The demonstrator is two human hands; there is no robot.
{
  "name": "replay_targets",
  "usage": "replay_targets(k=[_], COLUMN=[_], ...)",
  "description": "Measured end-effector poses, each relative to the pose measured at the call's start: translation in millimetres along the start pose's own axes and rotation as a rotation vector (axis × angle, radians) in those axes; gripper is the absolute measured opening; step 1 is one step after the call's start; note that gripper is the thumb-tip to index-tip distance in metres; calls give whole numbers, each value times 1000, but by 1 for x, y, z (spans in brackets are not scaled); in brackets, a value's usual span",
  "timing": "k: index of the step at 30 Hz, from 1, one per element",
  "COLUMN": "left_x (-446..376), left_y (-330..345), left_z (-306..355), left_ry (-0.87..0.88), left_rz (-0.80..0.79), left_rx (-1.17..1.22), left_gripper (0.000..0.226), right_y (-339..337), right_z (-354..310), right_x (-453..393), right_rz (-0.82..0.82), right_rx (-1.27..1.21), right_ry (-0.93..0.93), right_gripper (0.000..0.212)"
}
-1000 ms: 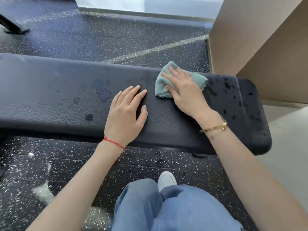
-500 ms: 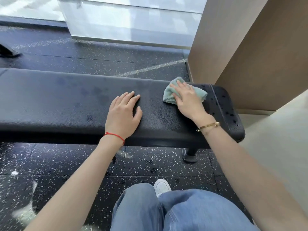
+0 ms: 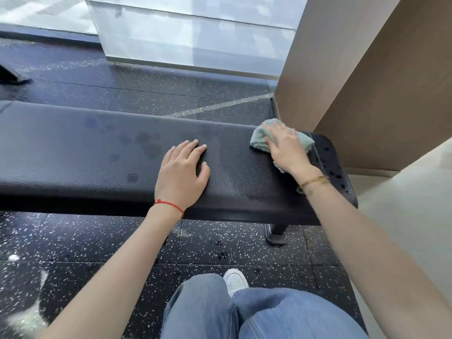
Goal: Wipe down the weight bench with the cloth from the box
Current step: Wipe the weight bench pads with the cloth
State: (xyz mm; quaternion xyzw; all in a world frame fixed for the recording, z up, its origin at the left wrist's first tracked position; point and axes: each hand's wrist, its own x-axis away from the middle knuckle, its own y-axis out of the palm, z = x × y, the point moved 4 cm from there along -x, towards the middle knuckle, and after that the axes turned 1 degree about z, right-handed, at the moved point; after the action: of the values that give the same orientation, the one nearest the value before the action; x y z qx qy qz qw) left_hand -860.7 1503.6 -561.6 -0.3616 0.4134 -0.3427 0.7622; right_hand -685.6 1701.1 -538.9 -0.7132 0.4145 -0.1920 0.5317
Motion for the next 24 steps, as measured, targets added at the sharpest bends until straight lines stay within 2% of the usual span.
replay_targets(k=[3,6,9,13,18,21,24], left_x=[0,0,1,2,2,1,-2], left_y=[-1,-1,-2,-3,-5,-4,-1], left_z=[-2,-2,-2,-1,1,4,6], left_ry=[-1,4,4,5,-10,-14,-12], left_rz=[7,8,9,3,21,13,0], left_rx=[4,12,16,29,41,29,-5], left_gripper=[48,46,44,42,44,41,41], right_y=[20,17,0,-20,-20,-11,-10], right_z=[-41,-60,-47,1,38,18,3], right_x=[-11,34,89,106,22,-9,12], right_rz=[-35,-84,-85,-12,1,2,-33], right_rx=[-29,-85,-95,-65,35,32,-17], right_ry=[-95,-252,-324,-204,19,6,-98], right_gripper=[45,48,48,48,43,39,42])
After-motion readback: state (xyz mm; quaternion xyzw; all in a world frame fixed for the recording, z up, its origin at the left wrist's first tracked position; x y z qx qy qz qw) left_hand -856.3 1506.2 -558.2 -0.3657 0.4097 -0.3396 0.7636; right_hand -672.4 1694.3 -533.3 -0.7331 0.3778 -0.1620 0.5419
